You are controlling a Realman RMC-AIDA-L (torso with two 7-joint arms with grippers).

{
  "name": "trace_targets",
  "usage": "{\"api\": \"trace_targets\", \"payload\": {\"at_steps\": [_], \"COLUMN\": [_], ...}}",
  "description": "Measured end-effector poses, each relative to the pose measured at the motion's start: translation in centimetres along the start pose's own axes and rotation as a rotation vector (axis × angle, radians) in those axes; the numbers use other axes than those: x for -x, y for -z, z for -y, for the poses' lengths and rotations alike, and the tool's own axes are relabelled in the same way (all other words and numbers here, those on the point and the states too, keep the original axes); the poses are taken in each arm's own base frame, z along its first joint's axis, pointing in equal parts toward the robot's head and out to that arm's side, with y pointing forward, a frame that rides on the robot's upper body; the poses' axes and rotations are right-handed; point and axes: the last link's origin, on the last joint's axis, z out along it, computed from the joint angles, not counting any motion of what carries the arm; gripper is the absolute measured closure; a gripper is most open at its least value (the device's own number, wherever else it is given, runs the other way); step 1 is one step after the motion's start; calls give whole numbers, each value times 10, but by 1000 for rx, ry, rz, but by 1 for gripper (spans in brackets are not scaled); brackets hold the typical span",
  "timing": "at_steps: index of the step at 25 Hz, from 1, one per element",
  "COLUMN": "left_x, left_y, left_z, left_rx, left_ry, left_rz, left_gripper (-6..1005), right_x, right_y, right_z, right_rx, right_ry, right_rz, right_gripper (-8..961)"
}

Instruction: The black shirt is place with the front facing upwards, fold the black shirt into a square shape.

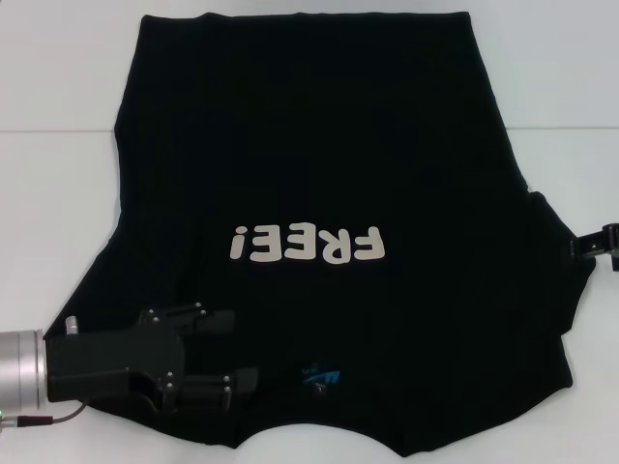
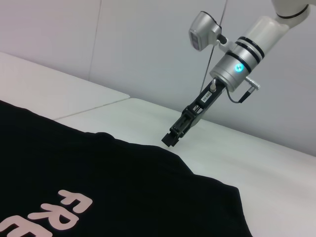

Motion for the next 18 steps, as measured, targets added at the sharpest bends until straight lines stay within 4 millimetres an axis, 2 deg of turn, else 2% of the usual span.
{"api": "trace_targets", "payload": {"at_steps": [7, 16, 18], "left_x": [0, 0, 0], "left_y": [-1, -1, -1], "left_z": [0, 0, 0], "left_rx": [0, 1, 2], "left_ry": [4, 5, 5], "left_rz": [-1, -1, 0], "left_gripper": [140, 139, 139], "right_x": [-3, -2, -2], "right_y": [-8, -10, -10], "right_z": [-6, -7, -7], "right_rx": [-17, -23, -27], "right_ry": [32, 39, 44], "right_rz": [-14, -14, -12], "right_gripper": [123, 170, 237]}}
